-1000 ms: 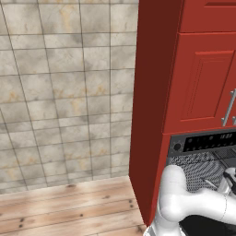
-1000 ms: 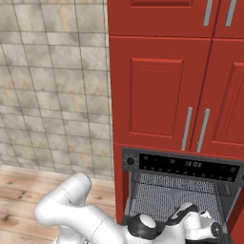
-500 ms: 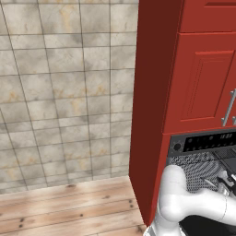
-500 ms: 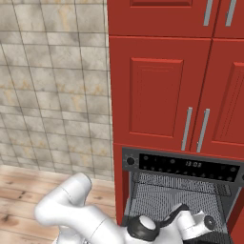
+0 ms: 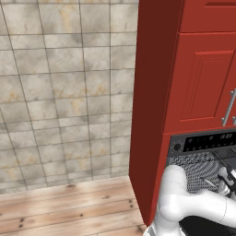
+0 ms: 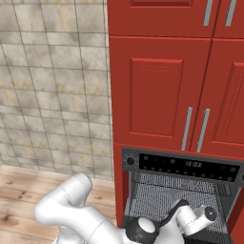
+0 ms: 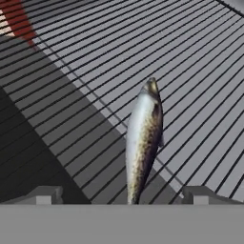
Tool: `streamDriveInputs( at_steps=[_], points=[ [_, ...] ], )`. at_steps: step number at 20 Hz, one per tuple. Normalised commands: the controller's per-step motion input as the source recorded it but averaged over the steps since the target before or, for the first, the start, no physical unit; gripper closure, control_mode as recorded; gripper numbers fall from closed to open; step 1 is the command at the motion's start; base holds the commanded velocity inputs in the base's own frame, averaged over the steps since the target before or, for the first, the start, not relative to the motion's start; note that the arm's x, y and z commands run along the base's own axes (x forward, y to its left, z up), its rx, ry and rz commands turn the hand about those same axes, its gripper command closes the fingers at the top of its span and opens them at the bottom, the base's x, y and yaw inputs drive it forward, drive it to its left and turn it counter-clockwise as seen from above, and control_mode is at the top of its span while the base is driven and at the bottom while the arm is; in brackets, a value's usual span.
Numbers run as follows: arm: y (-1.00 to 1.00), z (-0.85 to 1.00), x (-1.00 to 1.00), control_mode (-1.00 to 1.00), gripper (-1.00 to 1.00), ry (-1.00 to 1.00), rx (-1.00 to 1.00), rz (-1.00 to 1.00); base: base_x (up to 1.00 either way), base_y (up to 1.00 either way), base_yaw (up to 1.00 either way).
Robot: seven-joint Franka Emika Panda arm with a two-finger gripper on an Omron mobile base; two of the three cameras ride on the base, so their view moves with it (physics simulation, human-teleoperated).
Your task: Take the fish from the oven and place it on the plate on the counter.
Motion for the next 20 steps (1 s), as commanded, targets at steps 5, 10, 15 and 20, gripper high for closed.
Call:
streamDriveInputs(
  at_steps=[5,10,15,20],
  points=[
    [-0.36,0.00,0.01,-1.00,-1.00,0.00,0.14,0.00,0.00,0.00,0.00],
    [-0.03,-0.13,0.18,-1.00,-1.00,0.00,0.19,0.00,0.00,0.00,0.00],
    [0.00,-0.60,0.00,-1.00,-1.00,0.04,0.20,0.03,0.00,0.00,0.00],
    [0.00,-0.92,-0.25,-1.00,-1.00,0.00,0.21,0.02,0.00,0.00,0.00]
  ],
)
